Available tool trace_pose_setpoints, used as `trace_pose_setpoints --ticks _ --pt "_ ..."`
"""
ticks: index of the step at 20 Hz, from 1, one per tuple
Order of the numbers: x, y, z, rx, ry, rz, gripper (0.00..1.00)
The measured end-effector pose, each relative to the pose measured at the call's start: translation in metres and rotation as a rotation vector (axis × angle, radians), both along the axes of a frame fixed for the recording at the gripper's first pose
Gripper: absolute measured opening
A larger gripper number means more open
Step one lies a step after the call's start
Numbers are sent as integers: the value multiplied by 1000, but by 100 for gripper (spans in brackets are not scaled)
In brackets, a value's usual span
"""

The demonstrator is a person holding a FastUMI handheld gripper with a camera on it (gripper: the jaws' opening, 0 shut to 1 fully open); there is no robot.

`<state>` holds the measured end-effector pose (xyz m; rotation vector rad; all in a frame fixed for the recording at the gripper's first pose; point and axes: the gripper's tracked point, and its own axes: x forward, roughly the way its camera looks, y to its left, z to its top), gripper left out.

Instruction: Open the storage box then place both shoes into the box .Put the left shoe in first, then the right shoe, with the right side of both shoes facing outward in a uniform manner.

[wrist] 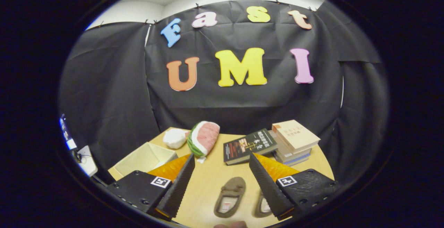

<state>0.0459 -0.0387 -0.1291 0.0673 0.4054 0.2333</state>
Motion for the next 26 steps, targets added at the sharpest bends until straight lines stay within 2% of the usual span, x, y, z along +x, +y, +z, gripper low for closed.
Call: trace_pose_setpoints --ticks 4,10,13,17,19,20,26 --pt "-6 -19 -67 17 139 -19 96" --pt "1 -17 -153 58 329 -34 96" --pt "1 -14 -187 62 415 -31 96" --pt "-4 -9 -225 55 523 -22 91" --pt "-3 -6 -238 61 564 -21 82" --pt "-2 -6 -243 69 582 -30 81" --pt "-5 -4 -262 160 716 -90 36"
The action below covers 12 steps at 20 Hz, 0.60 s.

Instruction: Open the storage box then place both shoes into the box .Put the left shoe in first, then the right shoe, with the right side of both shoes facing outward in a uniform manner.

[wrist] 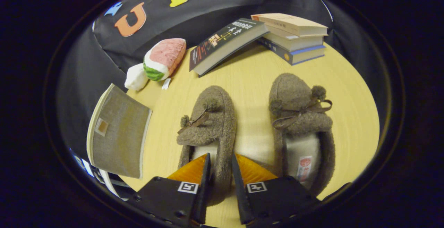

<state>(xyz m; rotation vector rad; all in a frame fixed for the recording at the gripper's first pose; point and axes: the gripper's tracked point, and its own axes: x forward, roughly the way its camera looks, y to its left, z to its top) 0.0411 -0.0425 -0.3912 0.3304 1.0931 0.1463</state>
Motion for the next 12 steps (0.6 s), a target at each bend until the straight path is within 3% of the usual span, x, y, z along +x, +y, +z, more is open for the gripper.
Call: trace_pose_setpoints --ticks 1,3,5,12 --pt "0 0 1 5 13 -10 30" --pt "1 -7 0 -21 27 -40 30" --pt "-1 -5 0 -9 50 -44 3" --pt "-9 6 13 96 97 -141 0"
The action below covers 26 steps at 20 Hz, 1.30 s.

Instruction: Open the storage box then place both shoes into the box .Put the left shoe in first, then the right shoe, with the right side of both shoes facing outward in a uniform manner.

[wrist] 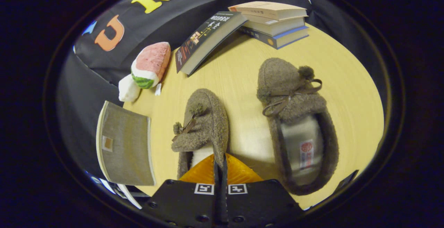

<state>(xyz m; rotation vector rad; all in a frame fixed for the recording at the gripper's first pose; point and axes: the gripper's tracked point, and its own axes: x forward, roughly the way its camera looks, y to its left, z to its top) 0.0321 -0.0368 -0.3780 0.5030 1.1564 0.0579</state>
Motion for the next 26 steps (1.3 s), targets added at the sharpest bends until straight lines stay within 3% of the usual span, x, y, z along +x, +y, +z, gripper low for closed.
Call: trace_pose_setpoints --ticks 7,16,21,26 --pt "-4 28 82 44 -93 -65 0" --pt "26 141 213 119 -303 -90 0" --pt "32 237 226 121 -338 -36 0" --pt "20 307 184 104 -277 20 0"
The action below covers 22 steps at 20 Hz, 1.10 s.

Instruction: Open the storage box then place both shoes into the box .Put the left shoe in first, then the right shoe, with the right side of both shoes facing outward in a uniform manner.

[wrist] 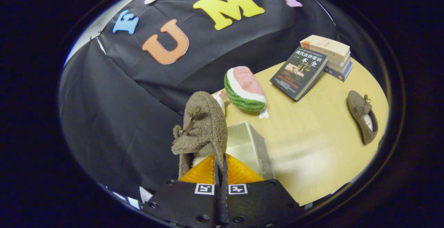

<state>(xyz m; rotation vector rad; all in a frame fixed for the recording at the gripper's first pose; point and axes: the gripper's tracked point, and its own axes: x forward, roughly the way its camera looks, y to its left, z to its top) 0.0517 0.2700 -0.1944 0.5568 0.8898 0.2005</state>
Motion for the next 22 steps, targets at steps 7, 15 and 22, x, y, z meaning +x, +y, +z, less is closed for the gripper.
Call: trace_pose_setpoints --ticks 7,15,22 --pt "-13 39 -73 -48 126 9 0" --pt "-10 65 -127 -67 252 18 0" --pt "-4 75 -127 -58 229 74 34"
